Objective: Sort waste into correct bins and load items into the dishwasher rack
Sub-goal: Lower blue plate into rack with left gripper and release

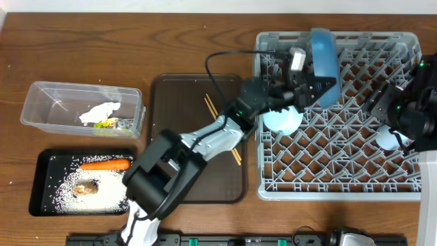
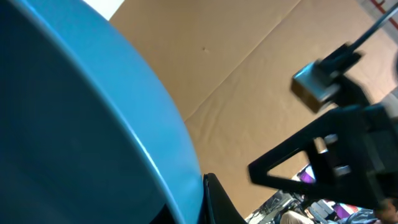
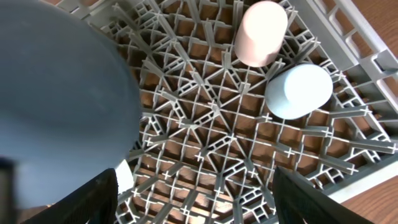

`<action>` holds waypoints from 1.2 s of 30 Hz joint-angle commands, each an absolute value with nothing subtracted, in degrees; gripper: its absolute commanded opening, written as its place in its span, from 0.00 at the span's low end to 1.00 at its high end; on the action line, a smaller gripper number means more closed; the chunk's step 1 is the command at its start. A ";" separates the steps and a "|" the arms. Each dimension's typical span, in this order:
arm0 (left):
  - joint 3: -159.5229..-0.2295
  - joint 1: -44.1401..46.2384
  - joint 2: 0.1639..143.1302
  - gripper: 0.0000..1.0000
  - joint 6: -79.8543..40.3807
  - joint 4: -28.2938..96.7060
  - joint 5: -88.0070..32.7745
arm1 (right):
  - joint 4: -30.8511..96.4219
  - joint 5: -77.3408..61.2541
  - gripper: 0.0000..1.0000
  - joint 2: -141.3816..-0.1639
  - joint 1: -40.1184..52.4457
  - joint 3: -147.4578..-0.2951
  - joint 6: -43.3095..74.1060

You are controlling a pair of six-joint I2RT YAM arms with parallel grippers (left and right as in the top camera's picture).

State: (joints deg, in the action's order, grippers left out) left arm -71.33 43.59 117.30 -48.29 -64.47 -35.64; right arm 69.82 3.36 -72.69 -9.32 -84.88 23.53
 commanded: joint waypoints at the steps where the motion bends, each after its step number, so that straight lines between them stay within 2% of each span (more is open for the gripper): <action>1: -72.99 43.11 118.61 0.06 -48.36 -64.93 -33.56 | 70.06 4.69 0.72 -72.27 -9.85 -85.12 24.21; 10: -72.99 43.09 122.85 0.07 -51.37 -65.21 -33.63 | 70.48 4.69 0.72 -72.27 -9.85 -85.12 24.21; 12: -72.99 43.11 122.87 0.17 -51.35 -65.17 -33.65 | 70.70 4.69 0.72 -72.27 -9.85 -85.12 24.18; 13: -72.99 43.11 122.85 0.26 -51.35 -65.17 -33.69 | 70.76 4.69 0.72 -72.27 -9.85 -85.12 24.21; 17: -72.99 43.03 122.85 0.36 -51.33 -62.83 -33.89 | 71.00 4.69 0.72 -72.27 -9.85 -85.12 24.18; 19: -72.99 42.85 122.85 0.38 -51.27 -60.23 -34.00 | 71.00 4.69 0.72 -72.27 -9.85 -85.12 24.18; 21: -72.99 42.59 122.85 0.49 -51.09 -57.71 -34.02 | 71.18 4.69 0.72 -72.25 -9.85 -85.12 24.18; 29: -73.01 39.90 122.74 0.65 -48.31 -52.77 -36.93 | 71.50 4.71 0.72 -72.25 -9.85 -85.12 24.16; 36: -73.01 36.73 122.69 0.72 -44.99 -47.77 -38.41 | 71.53 4.75 0.73 -72.25 -9.85 -85.12 23.68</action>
State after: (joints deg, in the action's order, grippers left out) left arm -72.16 38.06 122.48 -47.83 -48.53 -37.23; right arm 71.37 3.92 -72.69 -9.32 -84.88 23.51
